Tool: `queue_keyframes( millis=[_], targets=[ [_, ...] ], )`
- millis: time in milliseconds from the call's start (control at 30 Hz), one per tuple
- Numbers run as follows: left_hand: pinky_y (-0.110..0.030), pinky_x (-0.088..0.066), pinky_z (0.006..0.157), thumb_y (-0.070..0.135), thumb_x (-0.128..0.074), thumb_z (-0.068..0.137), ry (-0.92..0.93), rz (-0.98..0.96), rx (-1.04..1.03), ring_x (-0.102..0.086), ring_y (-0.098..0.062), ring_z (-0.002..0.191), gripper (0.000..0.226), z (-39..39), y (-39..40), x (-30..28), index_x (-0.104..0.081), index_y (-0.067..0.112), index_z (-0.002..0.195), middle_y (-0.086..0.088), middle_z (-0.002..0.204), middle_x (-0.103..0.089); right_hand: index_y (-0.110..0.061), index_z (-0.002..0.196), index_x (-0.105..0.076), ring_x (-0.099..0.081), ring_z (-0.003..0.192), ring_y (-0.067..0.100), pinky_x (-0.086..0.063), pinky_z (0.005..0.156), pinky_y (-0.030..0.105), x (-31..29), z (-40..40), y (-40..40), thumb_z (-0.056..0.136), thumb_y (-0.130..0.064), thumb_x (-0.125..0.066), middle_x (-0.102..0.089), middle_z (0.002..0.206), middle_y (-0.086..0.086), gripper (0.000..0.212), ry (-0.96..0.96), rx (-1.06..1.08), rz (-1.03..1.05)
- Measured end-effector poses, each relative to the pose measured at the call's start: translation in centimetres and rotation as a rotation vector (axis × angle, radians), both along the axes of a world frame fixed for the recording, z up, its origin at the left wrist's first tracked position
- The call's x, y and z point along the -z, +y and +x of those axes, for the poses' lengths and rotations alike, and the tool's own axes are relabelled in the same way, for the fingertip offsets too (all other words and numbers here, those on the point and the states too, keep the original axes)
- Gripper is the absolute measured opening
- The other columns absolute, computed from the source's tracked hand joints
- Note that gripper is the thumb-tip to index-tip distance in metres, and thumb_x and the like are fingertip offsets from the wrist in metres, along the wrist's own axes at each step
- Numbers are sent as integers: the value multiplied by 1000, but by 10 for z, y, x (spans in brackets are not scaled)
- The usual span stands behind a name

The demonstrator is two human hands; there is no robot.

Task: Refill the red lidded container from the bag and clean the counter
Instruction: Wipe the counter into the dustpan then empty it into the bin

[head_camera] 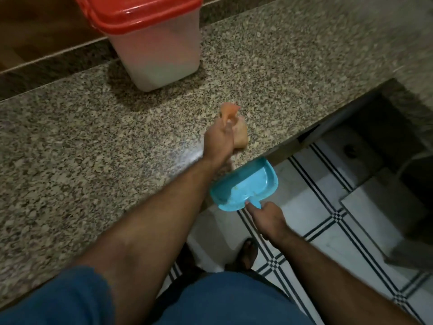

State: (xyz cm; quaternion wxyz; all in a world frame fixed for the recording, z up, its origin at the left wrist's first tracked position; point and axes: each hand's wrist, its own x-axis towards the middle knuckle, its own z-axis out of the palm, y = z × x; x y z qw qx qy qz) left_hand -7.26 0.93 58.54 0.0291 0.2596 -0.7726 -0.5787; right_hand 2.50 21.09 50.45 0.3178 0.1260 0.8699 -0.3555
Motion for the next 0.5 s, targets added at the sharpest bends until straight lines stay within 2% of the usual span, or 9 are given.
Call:
queue_keyframes(
  millis=[67, 133, 200, 267, 300, 367, 433, 500],
  targets=[
    [-45, -68, 74, 33, -45, 113, 99, -104, 181, -74, -21, 88, 31, -39, 17, -4, -67, 16, 127, -3, 101, -72, -18, 83, -65, -64, 74, 26, -47, 61, 31, 1, -12, 12, 92, -64, -62, -65, 78, 2, 47, -21, 7, -7],
    [-50, -62, 92, 34, -42, 112, 55, -243, 447, -73, -33, 107, 35, -69, 38, 10, -66, 16, 132, -13, 118, -73, -18, 84, -65, -61, 71, 25, -45, 60, 30, 3, -25, 24, 86, -69, -60, -65, 77, 2, 52, -28, 8, -18],
    [-50, -42, 118, 39, -37, 110, 37, -417, 734, -55, -40, 135, 45, -81, 59, 33, -67, 19, 137, -16, 140, -64, -20, 79, -61, -60, 70, 26, -42, 57, 27, 6, -37, 32, 81, -72, -59, -63, 74, 2, 52, -32, -2, -24],
    [-53, -29, 125, 38, -38, 108, 112, -454, 826, -43, -43, 145, 46, -70, 72, 45, -71, 21, 135, -14, 142, -66, -23, 75, -57, -59, 71, 26, -40, 55, 26, 9, -45, 37, 82, -71, -60, -61, 73, 2, 48, -39, -43, -34],
    [-50, -34, 122, 32, -42, 109, 103, -412, 741, -47, -43, 144, 41, -54, 72, 42, -69, 20, 137, -16, 142, -67, -24, 74, -57, -59, 70, 26, -40, 55, 27, 11, -48, 38, 83, -69, -61, -61, 72, 2, 47, -47, -73, -46],
    [-37, -47, 98, 32, -45, 109, 44, -345, 457, -64, -40, 127, 40, -21, 64, 39, -66, 14, 138, -19, 135, -71, -21, 76, -62, -61, 69, 27, -43, 56, 30, 15, -51, 39, 81, -70, -60, -62, 71, 2, 50, -62, -107, -77],
    [-29, -44, 81, 39, -43, 107, -26, -350, 268, -71, -35, 109, 46, 15, 42, 41, -68, 9, 131, -18, 121, -76, -15, 84, -70, -67, 71, 27, -50, 61, 34, 18, -53, 37, 86, -66, -63, -69, 75, 3, 52, -64, -138, -99],
    [-20, -41, 74, 34, -48, 108, -16, -360, 123, -69, -27, 99, 40, 48, 11, 41, -72, 7, 125, -12, 108, -76, -12, 93, -75, -71, 83, 28, -54, 72, 35, 21, -51, 31, 95, -58, -65, -75, 86, 6, 47, -38, -208, -120]
  ],
)
